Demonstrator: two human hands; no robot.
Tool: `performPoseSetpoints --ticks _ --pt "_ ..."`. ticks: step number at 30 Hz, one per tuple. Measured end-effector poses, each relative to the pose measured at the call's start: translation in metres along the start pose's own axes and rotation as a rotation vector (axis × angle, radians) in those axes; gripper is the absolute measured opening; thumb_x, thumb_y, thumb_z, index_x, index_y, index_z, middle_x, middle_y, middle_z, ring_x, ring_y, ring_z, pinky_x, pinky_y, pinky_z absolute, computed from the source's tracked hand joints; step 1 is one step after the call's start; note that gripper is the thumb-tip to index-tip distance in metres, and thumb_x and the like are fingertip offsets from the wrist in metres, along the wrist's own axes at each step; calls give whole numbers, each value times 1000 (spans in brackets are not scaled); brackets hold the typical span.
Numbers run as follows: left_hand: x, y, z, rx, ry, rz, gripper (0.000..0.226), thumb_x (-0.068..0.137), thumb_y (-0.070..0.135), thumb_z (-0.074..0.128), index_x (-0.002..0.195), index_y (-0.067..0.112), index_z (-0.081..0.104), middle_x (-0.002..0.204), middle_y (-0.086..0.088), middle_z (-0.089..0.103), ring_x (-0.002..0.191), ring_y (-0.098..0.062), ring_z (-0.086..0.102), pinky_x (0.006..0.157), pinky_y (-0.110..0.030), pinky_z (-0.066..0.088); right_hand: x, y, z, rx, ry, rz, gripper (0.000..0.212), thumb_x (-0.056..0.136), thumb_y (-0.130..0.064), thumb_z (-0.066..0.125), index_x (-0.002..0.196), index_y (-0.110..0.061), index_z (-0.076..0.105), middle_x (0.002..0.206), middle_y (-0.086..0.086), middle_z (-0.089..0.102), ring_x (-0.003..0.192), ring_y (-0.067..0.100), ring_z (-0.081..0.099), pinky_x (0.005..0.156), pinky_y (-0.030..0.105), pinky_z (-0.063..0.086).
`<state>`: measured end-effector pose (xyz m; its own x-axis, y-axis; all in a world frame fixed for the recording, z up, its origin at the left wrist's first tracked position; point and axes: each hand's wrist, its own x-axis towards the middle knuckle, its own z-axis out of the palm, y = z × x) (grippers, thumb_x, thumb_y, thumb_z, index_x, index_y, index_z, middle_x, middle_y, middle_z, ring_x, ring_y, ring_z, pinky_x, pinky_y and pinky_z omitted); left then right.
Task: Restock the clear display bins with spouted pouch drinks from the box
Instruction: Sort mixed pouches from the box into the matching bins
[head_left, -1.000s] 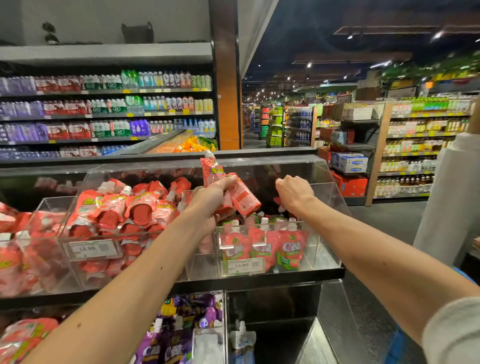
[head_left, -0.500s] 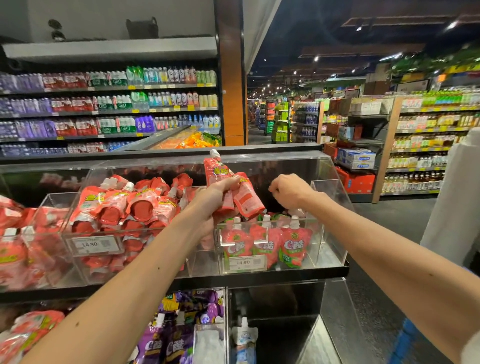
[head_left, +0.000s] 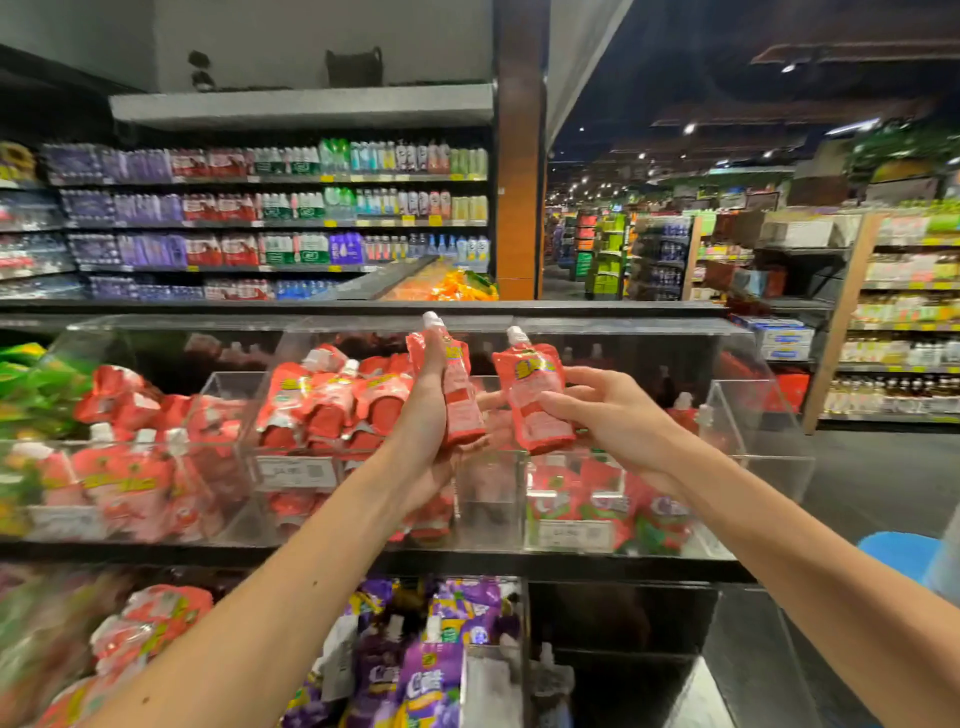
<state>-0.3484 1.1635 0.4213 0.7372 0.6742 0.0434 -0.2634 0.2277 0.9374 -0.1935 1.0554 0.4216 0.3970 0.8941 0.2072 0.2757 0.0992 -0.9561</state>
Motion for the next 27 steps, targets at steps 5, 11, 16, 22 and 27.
performPoseSetpoints --ticks 5,11,16,22,27 --pt "-26 6 -51 -93 140 85 86 85 85 20 83 25 82 94 -11 75 83 -32 70 80 -45 53 -4 2 64 278 20 69 32 95 -9 63 124 -15 51 87 2 76 69 10 72 51 21 52" --pt "-79 22 -103 2 312 154 90 88 81 10 107 23 76 107 -11 75 96 -32 72 81 -44 55 -4 -7 168 393 -164 96 27 89 -22 69 112 -13 57 86 4 70 69 13 65 55 29 55" --pt "-119 22 -142 105 445 124 80 98 70 17 76 25 79 84 -10 74 71 -26 67 68 -39 46 -17 5 233 343 -325 43 57 77 -9 83 121 -12 46 114 16 69 94 22 69 88 39 58" --pt "-145 27 -162 35 437 21 51 102 29 30 97 1 72 86 -18 74 63 -24 70 50 -32 59 -15 6 254 343 -332 -25 36 81 -15 79 113 -19 64 106 12 73 94 25 70 91 50 56" --pt "-137 31 -171 93 526 28 42 98 46 54 106 8 71 66 -3 64 45 -11 50 40 -19 40 -6 -5 259 404 -321 45 21 99 -21 58 113 -8 66 111 18 71 100 29 70 92 49 57"
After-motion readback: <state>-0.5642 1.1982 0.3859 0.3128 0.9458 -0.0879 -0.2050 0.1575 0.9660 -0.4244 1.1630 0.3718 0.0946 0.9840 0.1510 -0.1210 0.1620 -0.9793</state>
